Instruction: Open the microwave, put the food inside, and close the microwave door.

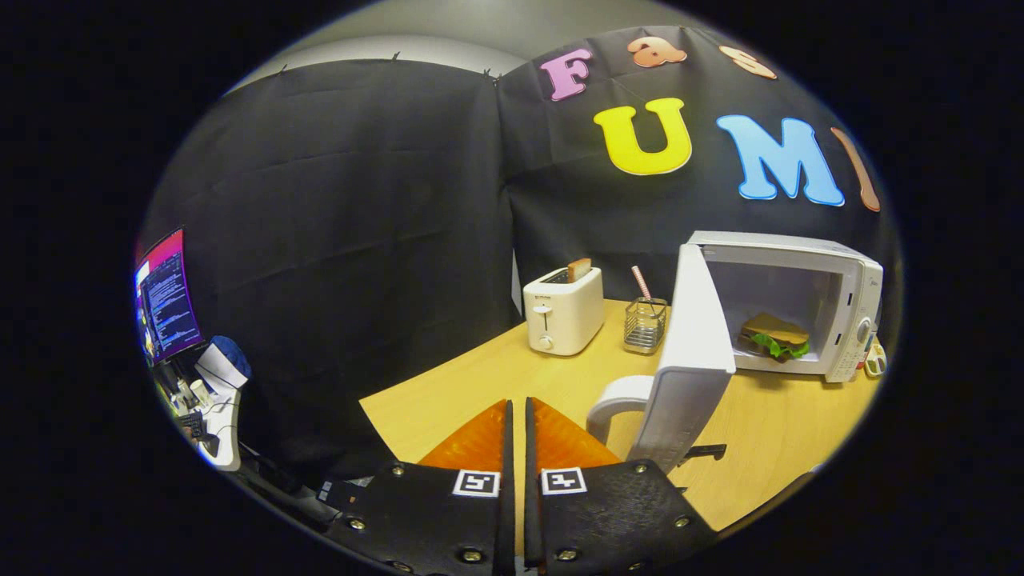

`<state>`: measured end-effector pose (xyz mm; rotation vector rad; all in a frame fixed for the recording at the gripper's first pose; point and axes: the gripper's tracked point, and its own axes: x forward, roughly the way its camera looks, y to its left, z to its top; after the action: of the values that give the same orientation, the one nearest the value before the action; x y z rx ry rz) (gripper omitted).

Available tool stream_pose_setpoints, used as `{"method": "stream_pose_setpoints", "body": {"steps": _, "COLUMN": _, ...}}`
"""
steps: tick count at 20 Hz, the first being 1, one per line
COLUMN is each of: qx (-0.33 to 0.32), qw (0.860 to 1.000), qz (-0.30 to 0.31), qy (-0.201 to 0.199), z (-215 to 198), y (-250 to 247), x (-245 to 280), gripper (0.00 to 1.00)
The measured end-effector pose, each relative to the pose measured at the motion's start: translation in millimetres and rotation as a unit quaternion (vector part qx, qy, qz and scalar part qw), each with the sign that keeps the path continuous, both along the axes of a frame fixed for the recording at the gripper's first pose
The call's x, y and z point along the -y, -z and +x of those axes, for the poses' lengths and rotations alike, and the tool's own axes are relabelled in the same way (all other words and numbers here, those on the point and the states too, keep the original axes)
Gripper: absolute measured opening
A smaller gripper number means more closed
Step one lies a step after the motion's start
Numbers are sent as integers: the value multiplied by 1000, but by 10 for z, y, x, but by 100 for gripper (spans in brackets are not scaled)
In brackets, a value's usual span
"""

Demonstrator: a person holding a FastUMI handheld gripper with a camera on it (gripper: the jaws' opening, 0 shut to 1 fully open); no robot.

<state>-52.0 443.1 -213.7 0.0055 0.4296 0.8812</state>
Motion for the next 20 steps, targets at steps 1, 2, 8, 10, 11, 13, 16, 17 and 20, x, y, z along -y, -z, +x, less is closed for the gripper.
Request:
{"method": "stream_pose_setpoints", "body": {"steps": 1, "qx": -4, "qw": 1000, "qz": -4, "qy": 2, "z": 37, "y": 51, "x": 2, "gripper": 5}}
{"method": "stream_pose_setpoints", "body": {"steps": 2, "qx": -2, "qw": 1000, "qz": -8, "qy": 8, "z": 62, "y": 61, "x": 44, "gripper": 5}}
{"method": "stream_pose_setpoints", "body": {"steps": 8, "qx": 4, "qw": 1000, "qz": -13, "qy": -11, "z": 115, "y": 50, "x": 153, "gripper": 1}}
{"method": "stream_pose_setpoints", "body": {"steps": 10, "qx": 0, "qw": 1000, "qz": -12, "qy": -11, "z": 121, "y": 31, "x": 239, "gripper": 1}}
{"method": "stream_pose_setpoints", "body": {"steps": 11, "qx": -1, "qw": 1000, "qz": -11, "qy": -11, "z": 134, "y": 15, "x": 292, "gripper": 1}}
{"method": "stream_pose_setpoints", "body": {"steps": 13, "qx": -3, "qw": 1000, "qz": -14, "qy": -9, "z": 150, "y": 17, "x": 397, "gripper": 1}}
{"method": "stream_pose_setpoints", "body": {"steps": 16, "qx": 0, "qw": 1000, "qz": -17, "qy": -1, "z": 216, "y": 0, "x": 576, "gripper": 1}}
{"method": "stream_pose_setpoints", "body": {"steps": 17, "qx": 1, "qw": 1000, "qz": -17, "qy": 4, "z": 249, "y": -12, "x": 643, "gripper": 1}}
{"method": "stream_pose_setpoints", "body": {"steps": 20, "qx": -3, "qw": 1000, "qz": -12, "qy": 23, "z": 382, "y": -47, "x": 840, "gripper": 1}}
